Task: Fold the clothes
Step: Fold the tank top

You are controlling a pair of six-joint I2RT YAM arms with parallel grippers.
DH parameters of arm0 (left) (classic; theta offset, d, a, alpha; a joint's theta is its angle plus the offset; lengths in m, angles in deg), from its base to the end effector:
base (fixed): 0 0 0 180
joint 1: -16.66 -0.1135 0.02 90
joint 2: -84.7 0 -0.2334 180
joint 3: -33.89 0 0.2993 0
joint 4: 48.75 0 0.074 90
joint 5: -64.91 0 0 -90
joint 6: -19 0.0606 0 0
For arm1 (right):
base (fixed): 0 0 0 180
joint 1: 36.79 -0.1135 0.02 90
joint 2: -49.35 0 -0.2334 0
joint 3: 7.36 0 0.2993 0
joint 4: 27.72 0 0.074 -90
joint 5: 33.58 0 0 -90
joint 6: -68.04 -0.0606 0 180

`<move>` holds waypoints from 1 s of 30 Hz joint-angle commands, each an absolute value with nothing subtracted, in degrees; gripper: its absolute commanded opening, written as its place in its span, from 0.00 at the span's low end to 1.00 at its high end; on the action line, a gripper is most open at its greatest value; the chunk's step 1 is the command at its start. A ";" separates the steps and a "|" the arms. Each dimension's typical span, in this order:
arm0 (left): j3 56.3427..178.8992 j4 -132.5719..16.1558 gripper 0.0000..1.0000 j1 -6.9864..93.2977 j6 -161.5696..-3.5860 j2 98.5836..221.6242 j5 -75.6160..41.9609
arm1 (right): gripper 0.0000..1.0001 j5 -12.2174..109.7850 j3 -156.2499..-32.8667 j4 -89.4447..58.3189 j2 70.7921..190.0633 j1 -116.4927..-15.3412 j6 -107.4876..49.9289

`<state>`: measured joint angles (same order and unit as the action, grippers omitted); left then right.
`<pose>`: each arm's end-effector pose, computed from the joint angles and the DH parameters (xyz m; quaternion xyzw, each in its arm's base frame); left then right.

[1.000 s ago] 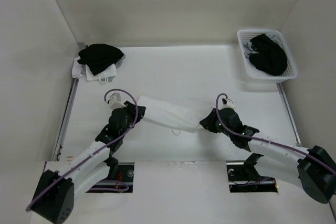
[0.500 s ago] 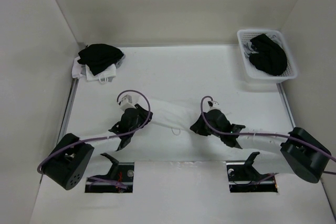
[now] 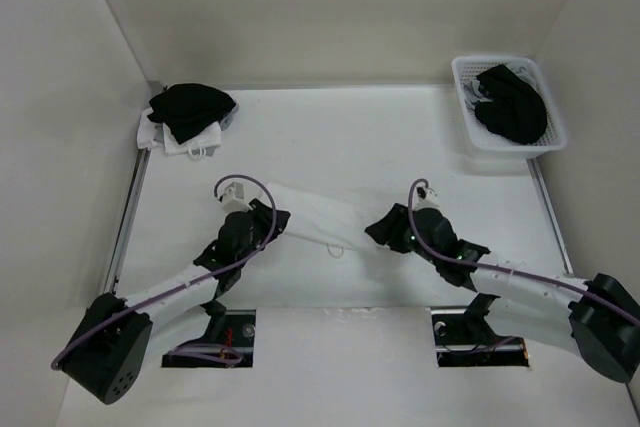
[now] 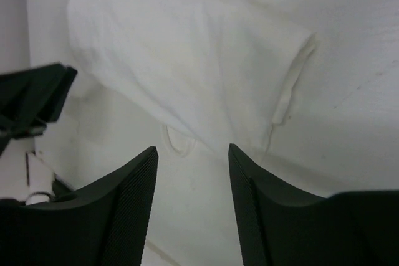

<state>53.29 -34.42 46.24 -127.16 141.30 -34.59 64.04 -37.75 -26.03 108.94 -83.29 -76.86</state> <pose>0.2251 -0.1163 0.0754 -0.2354 0.7976 -0.3243 0.4508 0.1973 0.1962 0.0999 0.0963 0.8632 0.3442 0.3565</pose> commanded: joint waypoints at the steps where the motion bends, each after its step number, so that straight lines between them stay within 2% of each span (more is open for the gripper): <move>1: 58.10 -36.32 0.27 49.29 -126.02 139.10 -34.93 | 0.57 65.31 -36.94 -25.92 107.88 -78.07 -76.55; 7: 61.71 -33.25 0.27 52.91 -124.35 145.42 -35.99 | 0.61 62.49 -38.35 -26.96 116.83 -74.71 -75.14; 10: 61.71 -30.96 0.27 52.56 -124.79 147.62 -34.94 | 0.58 60.39 -39.22 -29.42 120.18 -74.63 -74.61; 14: 61.80 -30.78 0.27 51.42 -124.35 147.28 -34.58 | 0.58 56.35 -40.80 -32.15 124.65 -73.92 -74.61; 15: 61.80 -30.87 0.27 51.07 -124.35 146.93 -34.49 | 0.56 55.55 -41.24 -32.59 125.97 -73.84 -74.61; 18: 61.80 -31.04 0.27 49.05 -124.17 145.70 -33.36 | 0.41 53.79 -42.21 -35.05 129.84 -73.13 -75.31; 20: 61.80 -31.22 0.27 47.64 -124.08 144.73 -32.39 | 0.24 54.49 -41.87 -36.46 130.03 -72.87 -76.62; 23: 61.54 -31.92 0.27 46.15 -123.65 143.41 -31.16 | 0.11 57.90 -39.41 -36.20 124.96 -72.69 -78.13; 30: 60.31 -34.73 0.29 45.09 -122.85 140.86 -31.15 | 0.09 63.89 -35.89 -15.66 99.83 -72.96 -78.04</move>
